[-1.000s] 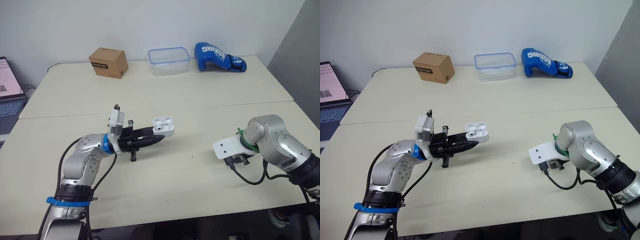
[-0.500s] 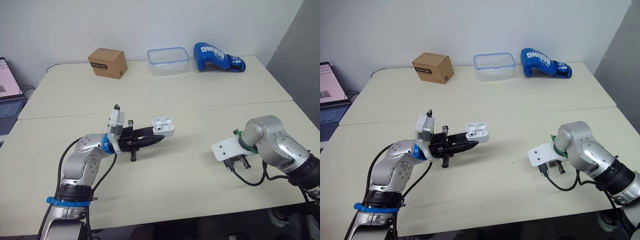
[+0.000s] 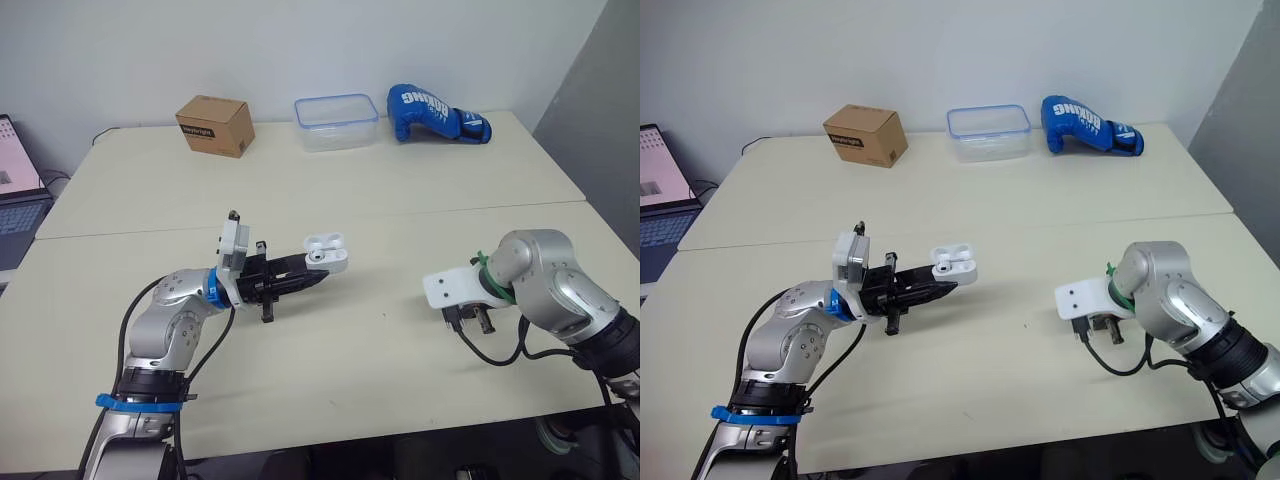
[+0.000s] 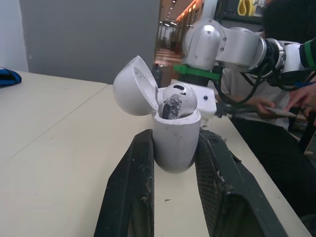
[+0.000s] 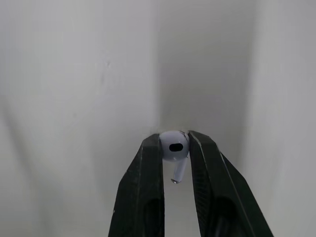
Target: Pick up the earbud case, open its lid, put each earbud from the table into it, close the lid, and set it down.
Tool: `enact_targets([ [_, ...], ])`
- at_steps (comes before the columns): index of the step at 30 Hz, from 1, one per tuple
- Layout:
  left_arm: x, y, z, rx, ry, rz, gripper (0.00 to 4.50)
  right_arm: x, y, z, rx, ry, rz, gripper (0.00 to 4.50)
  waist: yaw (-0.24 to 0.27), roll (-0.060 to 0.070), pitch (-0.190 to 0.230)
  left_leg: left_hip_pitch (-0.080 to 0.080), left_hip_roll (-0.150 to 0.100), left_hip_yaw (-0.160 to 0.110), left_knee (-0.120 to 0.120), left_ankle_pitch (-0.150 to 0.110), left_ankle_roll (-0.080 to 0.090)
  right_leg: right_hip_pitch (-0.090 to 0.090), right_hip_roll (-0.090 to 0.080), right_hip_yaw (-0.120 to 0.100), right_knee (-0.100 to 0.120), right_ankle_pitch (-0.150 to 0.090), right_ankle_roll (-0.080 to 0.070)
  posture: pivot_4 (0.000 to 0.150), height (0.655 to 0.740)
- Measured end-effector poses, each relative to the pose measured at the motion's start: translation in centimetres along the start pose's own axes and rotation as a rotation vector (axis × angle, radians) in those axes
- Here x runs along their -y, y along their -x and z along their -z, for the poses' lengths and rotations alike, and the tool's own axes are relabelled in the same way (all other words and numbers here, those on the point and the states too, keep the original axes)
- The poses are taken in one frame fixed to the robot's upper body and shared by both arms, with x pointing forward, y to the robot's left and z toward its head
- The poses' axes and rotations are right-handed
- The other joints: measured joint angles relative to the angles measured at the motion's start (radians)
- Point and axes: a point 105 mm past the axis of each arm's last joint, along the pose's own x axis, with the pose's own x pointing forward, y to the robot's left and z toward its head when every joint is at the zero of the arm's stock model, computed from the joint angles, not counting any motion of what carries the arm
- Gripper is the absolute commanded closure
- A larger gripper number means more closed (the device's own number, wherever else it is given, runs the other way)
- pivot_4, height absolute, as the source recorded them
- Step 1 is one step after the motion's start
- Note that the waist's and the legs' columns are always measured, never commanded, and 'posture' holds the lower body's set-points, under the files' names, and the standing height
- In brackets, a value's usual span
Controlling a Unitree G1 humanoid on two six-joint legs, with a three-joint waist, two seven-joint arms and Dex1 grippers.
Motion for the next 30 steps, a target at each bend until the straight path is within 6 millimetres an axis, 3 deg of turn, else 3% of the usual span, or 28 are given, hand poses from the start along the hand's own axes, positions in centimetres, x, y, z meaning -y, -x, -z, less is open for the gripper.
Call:
enact_targets([
  [12,-0.7,0.0,0.5,0.005,0.013,0.022,3.69,-0.2,2.8,-6.7,0.828,-0.588,0.205,4.13,0.002,0.000,0.000,0.000,-0.001,-0.002,0.000,0.000,0.000,0.000,0.000,0.000,0.002,0.000,0.000,0.150,0.7307],
  [19,-0.7,0.2,0.7,-0.012,0.017,0.035,3.69,0.4,3.2,-9.7,1.008,-0.736,0.316,4.13,-0.003,0.001,0.000,0.000,-0.001,-0.002,0.000,0.000,0.000,-0.001,0.000,0.000,0.002,0.000,0.000,0.150,0.7307],
  [22,-0.7,0.5,0.8,-0.019,0.025,0.040,3.69,0.9,4.3,-10.8,1.147,-0.772,0.395,4.13,-0.003,0.001,0.000,0.000,-0.001,-0.002,0.000,0.000,0.000,-0.001,0.000,0.000,0.002,0.000,0.000,0.150,0.7307],
  [30,-1.1,0.8,0.8,-0.028,0.028,0.032,3.69,1.9,6.9,-12.6,1.270,-0.709,0.465,4.13,-0.005,0.002,0.000,0.001,0.000,-0.003,-0.001,0.000,0.000,-0.001,0.001,0.000,0.002,0.000,0.000,0.150,0.7307],
])
